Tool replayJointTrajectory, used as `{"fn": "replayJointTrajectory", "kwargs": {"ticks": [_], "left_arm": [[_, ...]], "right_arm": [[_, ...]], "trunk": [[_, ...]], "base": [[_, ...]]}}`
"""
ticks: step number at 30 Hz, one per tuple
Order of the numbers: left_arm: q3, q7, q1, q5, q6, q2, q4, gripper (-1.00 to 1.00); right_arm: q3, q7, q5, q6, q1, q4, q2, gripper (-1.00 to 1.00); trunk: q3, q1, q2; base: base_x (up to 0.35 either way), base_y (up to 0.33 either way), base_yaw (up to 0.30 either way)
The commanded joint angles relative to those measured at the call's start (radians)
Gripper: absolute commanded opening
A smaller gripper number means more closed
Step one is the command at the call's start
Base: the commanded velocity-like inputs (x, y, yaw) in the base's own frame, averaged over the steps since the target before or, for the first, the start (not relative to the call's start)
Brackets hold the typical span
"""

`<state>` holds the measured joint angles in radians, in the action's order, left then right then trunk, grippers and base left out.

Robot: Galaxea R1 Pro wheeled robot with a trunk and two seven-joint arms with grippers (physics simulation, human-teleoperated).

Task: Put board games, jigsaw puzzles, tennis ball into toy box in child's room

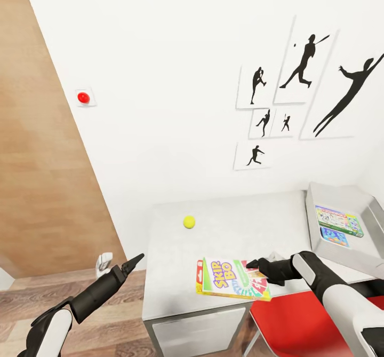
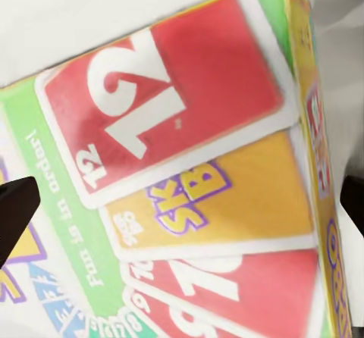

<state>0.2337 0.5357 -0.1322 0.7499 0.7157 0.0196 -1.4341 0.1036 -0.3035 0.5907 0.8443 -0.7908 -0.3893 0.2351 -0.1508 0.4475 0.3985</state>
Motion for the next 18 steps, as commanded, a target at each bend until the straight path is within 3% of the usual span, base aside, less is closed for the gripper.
{"fn": "replayJointTrajectory", "kwargs": {"ticks": [1,7,18], "left_arm": [[0.001,0.001,-0.001,0.003,0.007,0.000,0.000,1.00],[0.001,0.001,-0.001,0.003,0.007,-0.001,0.000,1.00],[0.000,0.001,-0.001,0.003,0.007,-0.001,0.000,1.00]], "right_arm": [[0.006,-0.006,-0.005,0.000,0.001,0.009,0.000,1.00],[0.006,-0.006,-0.006,-0.002,0.001,0.009,0.000,1.00],[0.007,-0.006,-0.006,-0.003,0.001,0.008,0.000,1.00]], "trunk": [[-0.003,0.003,0.002],[-0.003,0.003,0.002],[-0.003,0.003,0.002]], "base": [[0.000,0.000,0.028],[0.000,0.000,0.120],[0.000,0.000,0.237]]}}
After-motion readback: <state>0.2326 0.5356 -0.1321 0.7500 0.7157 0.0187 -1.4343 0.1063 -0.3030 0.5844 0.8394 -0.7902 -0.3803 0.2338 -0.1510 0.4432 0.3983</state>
